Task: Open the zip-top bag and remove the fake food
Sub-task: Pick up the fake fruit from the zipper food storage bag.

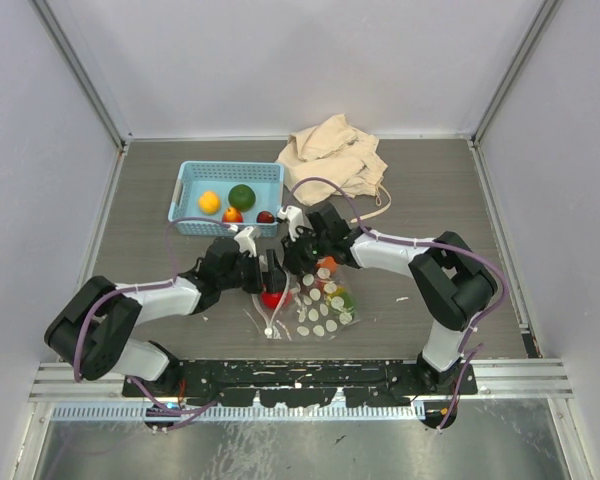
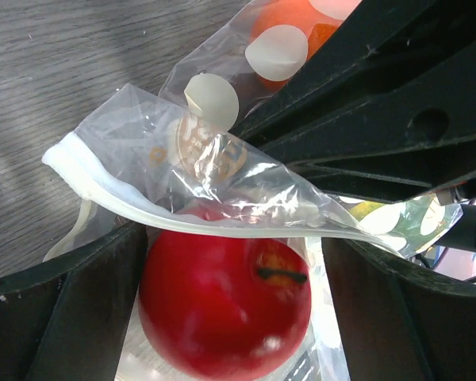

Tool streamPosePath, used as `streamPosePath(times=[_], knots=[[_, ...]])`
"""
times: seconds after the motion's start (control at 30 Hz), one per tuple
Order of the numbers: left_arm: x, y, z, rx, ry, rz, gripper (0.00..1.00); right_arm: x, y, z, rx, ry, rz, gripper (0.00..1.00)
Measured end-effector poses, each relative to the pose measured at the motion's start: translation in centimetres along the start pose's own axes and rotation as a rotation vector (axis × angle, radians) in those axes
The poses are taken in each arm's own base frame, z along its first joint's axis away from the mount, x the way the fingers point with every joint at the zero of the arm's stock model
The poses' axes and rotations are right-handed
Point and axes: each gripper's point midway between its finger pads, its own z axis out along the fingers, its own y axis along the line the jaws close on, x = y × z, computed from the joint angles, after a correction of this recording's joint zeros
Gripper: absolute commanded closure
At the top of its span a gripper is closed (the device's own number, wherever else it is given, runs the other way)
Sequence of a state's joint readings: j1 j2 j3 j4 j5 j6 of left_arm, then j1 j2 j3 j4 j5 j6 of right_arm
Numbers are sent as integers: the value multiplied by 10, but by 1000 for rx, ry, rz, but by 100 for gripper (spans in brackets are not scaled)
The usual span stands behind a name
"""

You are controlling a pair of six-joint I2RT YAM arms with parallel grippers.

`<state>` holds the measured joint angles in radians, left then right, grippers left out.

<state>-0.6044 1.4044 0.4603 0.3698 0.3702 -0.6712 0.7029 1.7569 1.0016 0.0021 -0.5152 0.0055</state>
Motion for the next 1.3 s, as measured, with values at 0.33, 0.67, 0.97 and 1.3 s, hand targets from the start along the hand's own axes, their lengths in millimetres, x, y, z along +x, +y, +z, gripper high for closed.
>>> streamPosePath(times=[0.33,0.67,0.97,1.3], knots=[[1,-2,0,12,7,0,8,2,-4,0,29,0,37,80],[-1,-11,-16,18,7,34,8,6,-9,0,58,4,71,78],[12,-6,-27,-20,58,23,7,7,-10,0,65,3,86,77],[34,2,-31,-67,141,23,5,7,-10,0,65,3,89,76]])
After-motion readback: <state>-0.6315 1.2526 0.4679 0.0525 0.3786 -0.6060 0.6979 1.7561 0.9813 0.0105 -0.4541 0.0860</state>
